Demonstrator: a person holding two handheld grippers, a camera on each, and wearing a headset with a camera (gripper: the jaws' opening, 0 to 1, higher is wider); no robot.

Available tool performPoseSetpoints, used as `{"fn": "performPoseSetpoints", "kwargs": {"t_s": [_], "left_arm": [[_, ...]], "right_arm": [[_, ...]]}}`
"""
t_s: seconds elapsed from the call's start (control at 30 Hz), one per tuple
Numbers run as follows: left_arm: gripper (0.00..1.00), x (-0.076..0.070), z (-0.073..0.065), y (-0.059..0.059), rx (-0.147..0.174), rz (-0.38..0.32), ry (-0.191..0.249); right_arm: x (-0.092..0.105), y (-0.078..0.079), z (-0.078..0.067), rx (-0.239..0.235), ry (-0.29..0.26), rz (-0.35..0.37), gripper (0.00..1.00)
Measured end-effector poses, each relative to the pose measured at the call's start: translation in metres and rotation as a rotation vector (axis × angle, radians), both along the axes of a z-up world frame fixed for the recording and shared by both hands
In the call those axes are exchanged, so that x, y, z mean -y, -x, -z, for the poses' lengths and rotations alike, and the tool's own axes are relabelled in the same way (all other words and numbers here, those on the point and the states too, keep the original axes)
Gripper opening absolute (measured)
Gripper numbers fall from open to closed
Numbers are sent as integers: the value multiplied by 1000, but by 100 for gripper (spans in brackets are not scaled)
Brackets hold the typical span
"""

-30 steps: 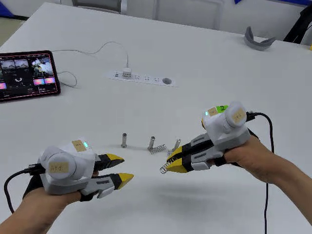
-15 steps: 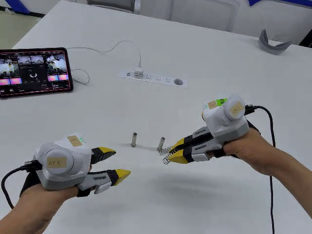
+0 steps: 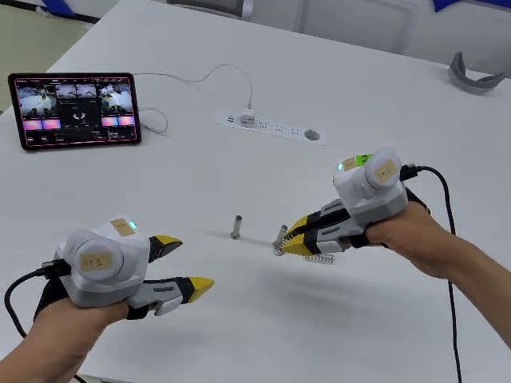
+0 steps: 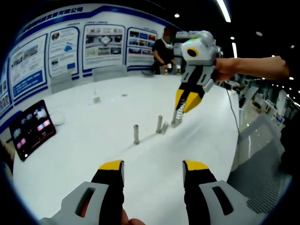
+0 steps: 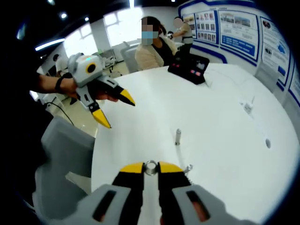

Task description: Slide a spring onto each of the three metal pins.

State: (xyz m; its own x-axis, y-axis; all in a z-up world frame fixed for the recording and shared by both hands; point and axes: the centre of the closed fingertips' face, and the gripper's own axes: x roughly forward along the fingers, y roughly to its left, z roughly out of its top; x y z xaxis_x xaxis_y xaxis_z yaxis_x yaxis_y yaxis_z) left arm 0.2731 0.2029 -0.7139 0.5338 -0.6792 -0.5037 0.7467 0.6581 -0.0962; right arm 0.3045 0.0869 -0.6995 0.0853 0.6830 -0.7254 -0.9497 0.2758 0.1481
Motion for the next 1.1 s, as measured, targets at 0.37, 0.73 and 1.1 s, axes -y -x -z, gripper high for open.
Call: {"fn": "performPoseSetpoints", "kwargs": {"t_s": [0.37,0.73,1.1], "left_arm": [[57,-12,4,1,-21,-44,5],[58,-15,5,4,-28,-48,13],[58,-20,5,5,-30,-45,15]], "right_arm": [[-11,-18,9,19,25,-6,12],[-24,-46,11,54,40,-4,12],[-44,-61,12,72,44,-23,12]]}}
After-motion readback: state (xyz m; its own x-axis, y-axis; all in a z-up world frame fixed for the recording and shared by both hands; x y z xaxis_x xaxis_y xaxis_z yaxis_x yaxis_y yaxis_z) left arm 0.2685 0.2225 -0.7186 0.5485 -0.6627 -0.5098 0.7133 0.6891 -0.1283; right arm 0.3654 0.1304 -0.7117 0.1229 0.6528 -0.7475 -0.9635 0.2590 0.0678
